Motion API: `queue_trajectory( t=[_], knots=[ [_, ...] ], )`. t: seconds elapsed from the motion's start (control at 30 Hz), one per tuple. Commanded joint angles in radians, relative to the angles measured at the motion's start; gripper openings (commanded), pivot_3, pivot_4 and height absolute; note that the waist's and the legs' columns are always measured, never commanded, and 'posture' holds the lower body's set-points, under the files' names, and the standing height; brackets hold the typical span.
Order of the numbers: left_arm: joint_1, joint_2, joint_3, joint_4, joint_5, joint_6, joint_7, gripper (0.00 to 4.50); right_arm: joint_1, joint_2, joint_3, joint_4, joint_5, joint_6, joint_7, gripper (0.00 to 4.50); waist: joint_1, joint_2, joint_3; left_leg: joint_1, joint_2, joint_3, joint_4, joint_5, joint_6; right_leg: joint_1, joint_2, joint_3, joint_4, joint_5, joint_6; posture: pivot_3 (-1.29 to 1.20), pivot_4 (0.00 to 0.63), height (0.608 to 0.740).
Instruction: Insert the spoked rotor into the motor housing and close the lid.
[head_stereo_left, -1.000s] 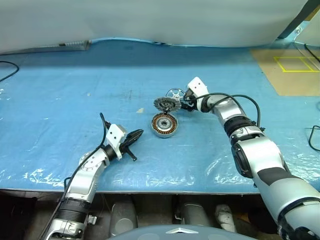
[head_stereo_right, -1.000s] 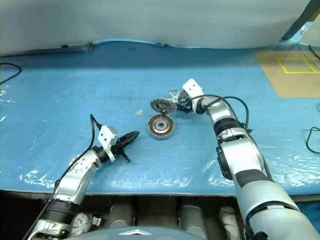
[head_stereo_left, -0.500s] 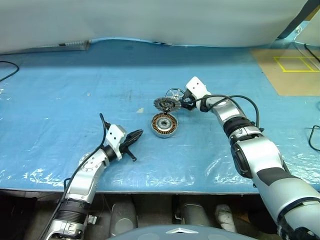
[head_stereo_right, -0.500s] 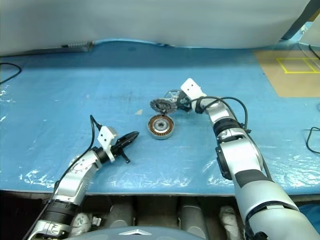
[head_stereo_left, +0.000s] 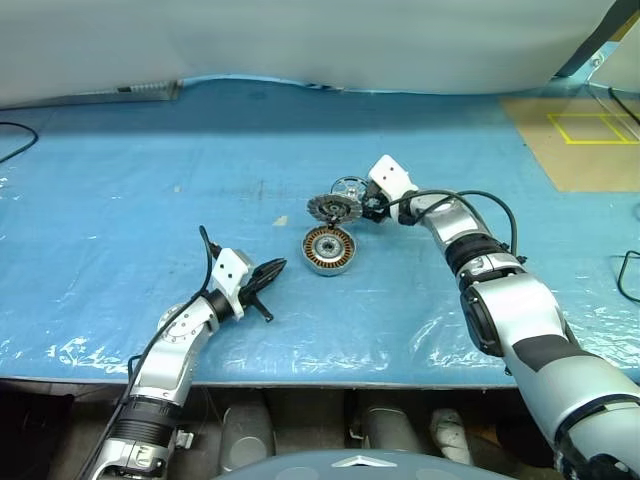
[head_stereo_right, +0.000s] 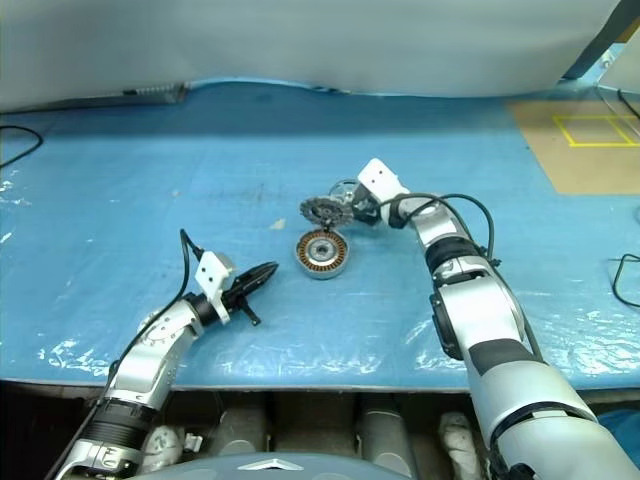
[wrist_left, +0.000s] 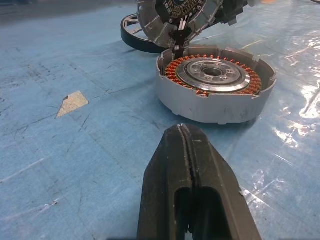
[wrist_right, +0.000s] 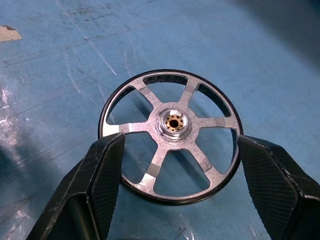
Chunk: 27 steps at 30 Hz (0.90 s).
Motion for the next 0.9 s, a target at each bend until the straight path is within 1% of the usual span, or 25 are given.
queue_trajectory(
  t=[0.03,0.1,0.2,0.3,0.37,0.4,0.67,0.77,0.9],
  knots=[
    [0.006,0.0,0.006,-0.031,-0.007,-0.003,0.007,0.0,-0.02,0.001,0.005,-0.007,-0.009,-0.011,0.014,3.77,0.0,0.0,0.0,0.0,0.0,0.0,0.0,0.0,0.0,0.0,0.0,0.0,0.0,0.0,0.0,0.0,0.15,0.74],
    [0.007,0.0,0.005,-0.03,-0.006,-0.004,0.009,0.0,-0.019,0.002,0.006,-0.003,-0.011,-0.006,0.017,3.77,0.0,0.0,0.0,0.0,0.0,0.0,0.0,0.0,0.0,0.0,0.0,0.0,0.0,0.0,0.0,0.0,0.15,0.74],
    [0.006,-0.002,0.004,-0.029,-0.005,-0.006,0.012,0.0,-0.019,0.001,0.008,0.004,-0.019,0.004,0.009,3.24,0.0,0.0,0.0,0.0,0.0,0.0,0.0,0.0,0.0,0.0,0.0,0.0,0.0,0.0,0.0,0.0,0.15,0.74],
    [0.007,-0.003,0.003,-0.028,-0.005,-0.008,0.015,0.0,-0.02,0.002,0.007,0.009,-0.021,0.023,0.013,3.24,0.0,0.0,0.0,0.0,0.0,0.0,0.0,-0.002,-0.003,0.0,0.0,0.0,0.0,0.0,0.0,0.0,0.15,0.74],
    [0.009,-0.003,0.003,-0.028,-0.004,-0.009,0.017,0.0,-0.018,0.003,0.007,0.01,-0.022,0.038,0.017,2.9,0.0,0.0,0.0,0.0,0.0,0.0,0.0,-0.002,-0.003,0.0,0.0,0.0,0.0,0.0,0.0,0.0,0.15,0.74],
    [0.009,-0.003,0.003,-0.029,-0.004,-0.009,0.017,0.0,-0.017,0.004,0.006,0.01,-0.022,0.045,0.019,2.7,0.0,0.0,0.0,0.0,0.0,0.0,0.0,-0.002,-0.003,0.0,0.0,0.0,0.0,0.0,0.0,0.0,0.15,0.74],
    [0.006,-0.005,-0.001,-0.029,-0.005,-0.006,0.015,0.0,-0.003,-0.002,-0.009,0.001,-0.014,0.085,0.023,0.08,-0.001,0.0,0.0,0.002,0.0,0.0,0.0,-0.002,-0.003,0.001,0.0,0.0,0.0,0.0,0.0,0.0,0.15,0.74],
    [0.0,-0.005,-0.002,-0.027,-0.006,-0.005,0.013,0.0,0.003,-0.006,-0.025,-0.011,0.001,0.098,0.035,0.03,-0.005,0.0,0.0,0.005,0.0,0.0,0.0,-0.002,-0.003,0.004,0.0,0.001,0.0,0.0,0.0,0.0,0.15,0.74],
    [-0.01,-0.004,0.0,-0.021,-0.007,-0.006,0.009,0.0,0.008,-0.03,-0.05,-0.048,0.026,0.101,0.061,0.03,-0.005,0.0,0.0,0.005,0.001,0.001,0.0,-0.002,-0.003,0.004,0.001,0.001,0.0,0.001,-0.001,0.0,0.15,0.74]
  ],
)
